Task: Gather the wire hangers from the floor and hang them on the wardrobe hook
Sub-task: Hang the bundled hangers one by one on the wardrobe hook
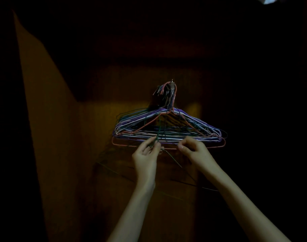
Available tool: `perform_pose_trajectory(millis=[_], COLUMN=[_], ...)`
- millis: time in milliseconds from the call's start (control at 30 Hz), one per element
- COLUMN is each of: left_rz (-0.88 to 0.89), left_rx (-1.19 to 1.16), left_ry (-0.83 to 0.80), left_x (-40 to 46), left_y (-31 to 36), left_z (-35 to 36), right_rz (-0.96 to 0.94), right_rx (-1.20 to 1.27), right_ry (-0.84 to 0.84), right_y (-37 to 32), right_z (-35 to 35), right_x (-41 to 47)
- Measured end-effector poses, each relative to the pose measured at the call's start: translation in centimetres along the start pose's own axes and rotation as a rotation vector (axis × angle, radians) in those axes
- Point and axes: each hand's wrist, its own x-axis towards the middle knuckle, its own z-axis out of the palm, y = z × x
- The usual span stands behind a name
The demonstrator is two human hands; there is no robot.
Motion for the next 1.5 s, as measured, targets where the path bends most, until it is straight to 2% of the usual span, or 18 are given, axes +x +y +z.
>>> perform_pose_trajectory(millis=[133,300,433,567,667,833,967,1133,1300,1500], left_rz=[-0.073,-0.129,-0.182,-0.17,-0.128,-0.125,-0.153,-0.158,-0.165,-0.121], left_rx=[-0.065,-0.017,-0.018,-0.01,-0.004,-0.019,-0.037,-0.064,-0.067,-0.094], left_ry=[-0.023,-0.107,-0.053,-0.033,-0.051,-0.023,0.034,0.081,0.074,0.076], left_x=[-1.8,-5.1,-7.1,-9.0,-10.3,-12.2,-13.5,-14.1,-13.1,-10.2], left_y=[0.0,-0.4,-0.6,0.4,1.4,1.6,1.3,1.2,1.2,0.8], left_z=[-1.0,-2.7,-4.8,-6.4,-6.8,-6.9,-6.7,-6.4,-5.5,-4.1], right_rz=[0.019,-0.027,0.167,0.296,0.325,0.181,0.112,0.113,0.053,0.028], right_rx=[0.068,0.184,0.313,0.296,0.22,-0.217,-0.358,0.075,0.176,0.18], right_ry=[-0.05,-0.09,-0.094,-0.054,-0.102,-0.097,-0.099,-0.143,-0.072,-0.153], right_y=[-0.6,-0.8,0.2,1.0,1.2,1.5,1.0,-0.1,-2.4,-3.0], right_z=[1.3,3.4,4.3,4.8,5.4,5.2,3.9,3.2,3.2,3.0], right_x=[-1.3,-3.2,-4.8,-5.8,-6.1,-7.3,-8.3,-9.8,-9.0,-7.3])
